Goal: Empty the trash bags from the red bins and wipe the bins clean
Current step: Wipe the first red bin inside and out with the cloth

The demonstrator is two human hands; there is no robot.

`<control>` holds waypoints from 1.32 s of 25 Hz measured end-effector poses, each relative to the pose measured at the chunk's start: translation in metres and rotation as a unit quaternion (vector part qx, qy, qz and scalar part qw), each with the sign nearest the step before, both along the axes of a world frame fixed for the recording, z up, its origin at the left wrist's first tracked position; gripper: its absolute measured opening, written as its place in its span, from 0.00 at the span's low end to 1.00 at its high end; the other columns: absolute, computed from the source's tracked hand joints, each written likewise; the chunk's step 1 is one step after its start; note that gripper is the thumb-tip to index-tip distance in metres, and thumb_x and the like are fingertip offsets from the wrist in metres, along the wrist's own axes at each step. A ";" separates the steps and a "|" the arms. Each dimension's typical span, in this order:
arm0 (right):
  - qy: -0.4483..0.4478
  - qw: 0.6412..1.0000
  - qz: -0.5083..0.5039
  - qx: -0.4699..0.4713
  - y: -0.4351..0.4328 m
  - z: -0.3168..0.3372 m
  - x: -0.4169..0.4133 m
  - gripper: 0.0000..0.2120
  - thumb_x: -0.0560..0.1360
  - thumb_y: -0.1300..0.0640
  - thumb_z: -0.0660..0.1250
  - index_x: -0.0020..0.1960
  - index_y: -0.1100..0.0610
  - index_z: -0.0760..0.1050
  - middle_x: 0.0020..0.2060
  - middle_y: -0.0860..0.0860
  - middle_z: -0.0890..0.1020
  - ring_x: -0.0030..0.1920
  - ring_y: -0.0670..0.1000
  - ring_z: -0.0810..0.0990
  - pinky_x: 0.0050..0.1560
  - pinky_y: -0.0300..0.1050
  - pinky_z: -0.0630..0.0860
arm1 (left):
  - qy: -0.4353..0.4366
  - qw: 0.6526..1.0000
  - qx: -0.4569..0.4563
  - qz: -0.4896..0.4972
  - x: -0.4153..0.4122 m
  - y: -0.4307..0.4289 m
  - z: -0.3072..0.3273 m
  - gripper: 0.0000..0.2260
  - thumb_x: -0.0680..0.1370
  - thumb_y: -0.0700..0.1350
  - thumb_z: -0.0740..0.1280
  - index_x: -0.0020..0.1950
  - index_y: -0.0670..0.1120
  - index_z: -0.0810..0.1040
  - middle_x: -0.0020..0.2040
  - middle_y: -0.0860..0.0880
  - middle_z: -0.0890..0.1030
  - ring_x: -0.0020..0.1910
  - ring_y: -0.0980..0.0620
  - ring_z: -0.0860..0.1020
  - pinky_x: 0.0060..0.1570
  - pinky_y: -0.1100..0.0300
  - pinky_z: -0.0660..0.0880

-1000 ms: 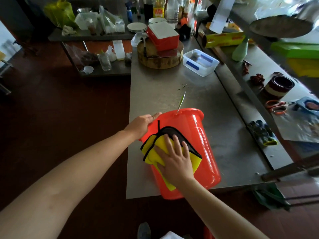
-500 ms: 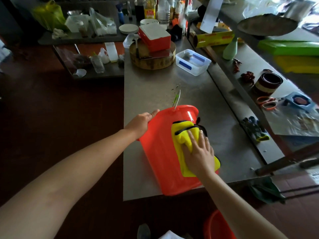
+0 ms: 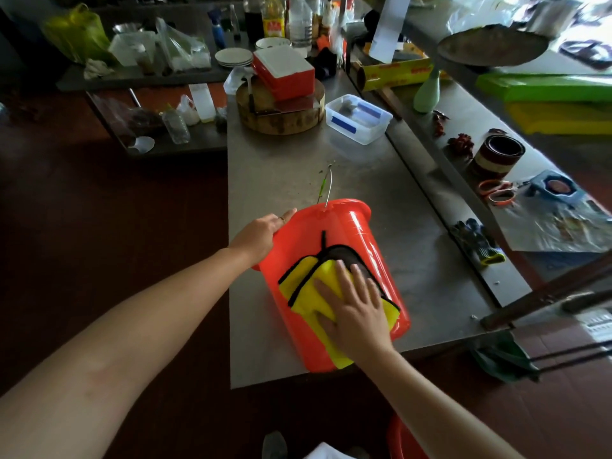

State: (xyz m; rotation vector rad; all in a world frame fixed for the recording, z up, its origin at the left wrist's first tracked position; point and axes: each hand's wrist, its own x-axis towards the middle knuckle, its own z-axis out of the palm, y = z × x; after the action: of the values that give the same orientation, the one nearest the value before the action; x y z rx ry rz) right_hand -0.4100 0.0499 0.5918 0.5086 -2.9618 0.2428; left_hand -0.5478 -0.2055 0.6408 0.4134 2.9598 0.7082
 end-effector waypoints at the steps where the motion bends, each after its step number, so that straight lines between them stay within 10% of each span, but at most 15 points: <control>1: -0.005 0.999 -0.031 -0.038 0.016 0.000 -0.004 0.27 0.79 0.32 0.52 0.77 0.37 0.64 0.81 0.52 0.56 0.80 0.60 0.54 0.75 0.60 0.59 | 0.001 1.000 0.003 0.001 0.001 0.000 0.000 0.28 0.84 0.36 0.55 0.80 0.57 0.58 0.52 0.47 0.75 0.49 0.47 0.77 0.55 0.53 0.76; 8: -0.203 0.898 -0.226 -0.317 0.085 -0.007 -0.022 0.25 0.81 0.37 0.57 0.77 0.33 0.60 0.81 0.49 0.58 0.79 0.56 0.58 0.74 0.59 0.63 | -0.009 1.000 -0.009 0.019 -0.002 0.014 0.008 0.28 0.83 0.36 0.54 0.80 0.59 0.58 0.49 0.49 0.73 0.48 0.47 0.77 0.53 0.56 0.75; 17: -0.003 1.000 -0.021 0.013 0.014 -0.017 0.041 0.29 0.80 0.31 0.50 0.78 0.38 0.60 0.82 0.52 0.51 0.81 0.63 0.48 0.75 0.70 0.54 | -0.026 0.999 -0.025 0.027 -0.008 0.026 0.014 0.31 0.82 0.34 0.53 0.80 0.60 0.58 0.54 0.48 0.75 0.49 0.47 0.77 0.52 0.51 0.77; 33: -0.080 0.995 -0.061 0.010 -0.065 0.031 -0.094 0.29 0.78 0.30 0.49 0.78 0.33 0.52 0.82 0.50 0.44 0.80 0.62 0.42 0.76 0.69 0.48 | -0.034 0.999 -0.013 -0.010 -0.015 0.014 0.019 0.31 0.80 0.33 0.55 0.80 0.57 0.62 0.54 0.44 0.77 0.55 0.42 0.77 0.56 0.53 0.74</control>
State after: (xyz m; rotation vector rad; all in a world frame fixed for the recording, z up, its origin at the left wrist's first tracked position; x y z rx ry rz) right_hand -0.5044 -0.0148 0.6224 0.3240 -3.1391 0.2531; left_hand -0.5628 -0.1917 0.6601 0.4087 2.8926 0.6678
